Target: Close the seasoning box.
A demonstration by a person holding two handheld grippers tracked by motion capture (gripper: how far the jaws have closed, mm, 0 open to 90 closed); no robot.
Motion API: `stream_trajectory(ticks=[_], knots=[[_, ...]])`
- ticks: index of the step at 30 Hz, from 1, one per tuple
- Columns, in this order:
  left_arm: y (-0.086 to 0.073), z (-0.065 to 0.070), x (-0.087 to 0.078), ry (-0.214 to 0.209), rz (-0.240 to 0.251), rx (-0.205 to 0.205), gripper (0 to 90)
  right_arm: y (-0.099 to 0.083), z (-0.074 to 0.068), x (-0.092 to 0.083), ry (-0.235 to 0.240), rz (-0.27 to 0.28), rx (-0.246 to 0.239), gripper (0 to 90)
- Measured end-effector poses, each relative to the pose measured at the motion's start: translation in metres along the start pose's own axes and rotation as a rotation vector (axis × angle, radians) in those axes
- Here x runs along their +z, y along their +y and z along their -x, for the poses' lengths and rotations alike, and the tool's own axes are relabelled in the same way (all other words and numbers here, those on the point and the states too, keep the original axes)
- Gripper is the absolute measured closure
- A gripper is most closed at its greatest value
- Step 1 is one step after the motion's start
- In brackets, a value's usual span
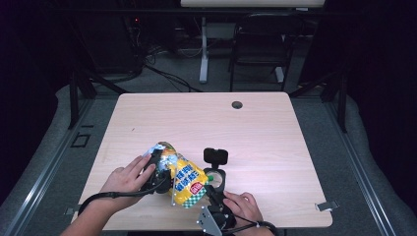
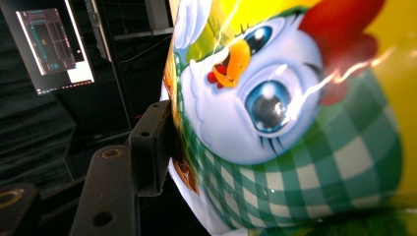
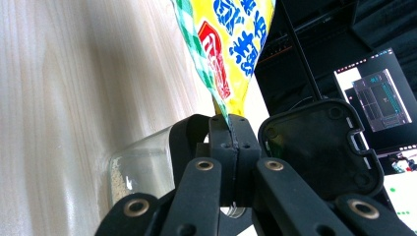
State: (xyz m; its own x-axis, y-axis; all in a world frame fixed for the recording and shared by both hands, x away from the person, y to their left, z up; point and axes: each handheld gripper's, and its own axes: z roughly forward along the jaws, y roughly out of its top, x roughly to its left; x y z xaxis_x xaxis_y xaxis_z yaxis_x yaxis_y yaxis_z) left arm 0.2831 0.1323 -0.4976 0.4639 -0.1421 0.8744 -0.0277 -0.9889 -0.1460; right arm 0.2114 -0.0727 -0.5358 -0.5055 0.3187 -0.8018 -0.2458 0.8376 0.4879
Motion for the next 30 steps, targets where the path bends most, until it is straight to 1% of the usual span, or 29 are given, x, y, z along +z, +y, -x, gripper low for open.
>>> stream_trajectory(ticks=[2,3,8,9,12,20,21,25,28,29,30], knots=[[0.0002,-0.0006,-0.0007,-0.002,-0.004,0.004,44.1,0.0000,-0.0002,0.0001,0.001,0.001,0.001,90.0],[0.0005,-0.0013,-0.0017,0.004,-0.010,0.014,44.2,0.0000,-0.0002,0.0001,0.001,-0.001,0.003,90.0],[0.0010,-0.0020,-0.0028,0.006,-0.012,0.015,44.3,-0.0002,-0.0001,-0.0001,-0.004,-0.007,-0.004,90.0],[0.0011,-0.0022,-0.0031,0.007,-0.013,0.017,44.4,-0.0007,-0.0005,0.0006,-0.002,0.002,0.006,90.0],[0.0015,-0.0028,-0.0035,0.012,-0.012,0.026,44.4,-0.0008,-0.0006,0.0006,-0.003,0.001,0.006,90.0],[0.0023,-0.0044,-0.0056,0.015,-0.028,0.044,44.5,-0.0004,-0.0016,0.0009,-0.005,-0.002,0.005,90.0],[0.0023,-0.0047,-0.0057,0.012,-0.029,0.046,44.5,-0.0007,-0.0021,0.0016,-0.004,0.007,0.013,90.0],[0.0026,-0.0052,-0.0062,0.011,-0.033,0.052,44.6,-0.0002,-0.0020,0.0010,-0.003,-0.002,0.004,90.0],[0.0027,-0.0048,-0.0062,0.013,-0.029,0.043,44.6,-0.0002,-0.0021,0.0010,-0.002,-0.003,0.005,90.0],[0.0031,-0.0057,-0.0068,0.012,-0.037,0.055,44.6,-0.0002,-0.0021,0.0010,-0.003,-0.003,0.005,90.0],[0.0031,-0.0057,-0.0068,0.012,-0.037,0.055,44.6,-0.0002,-0.0021,0.0010,-0.003,-0.003,0.005,90.0]])
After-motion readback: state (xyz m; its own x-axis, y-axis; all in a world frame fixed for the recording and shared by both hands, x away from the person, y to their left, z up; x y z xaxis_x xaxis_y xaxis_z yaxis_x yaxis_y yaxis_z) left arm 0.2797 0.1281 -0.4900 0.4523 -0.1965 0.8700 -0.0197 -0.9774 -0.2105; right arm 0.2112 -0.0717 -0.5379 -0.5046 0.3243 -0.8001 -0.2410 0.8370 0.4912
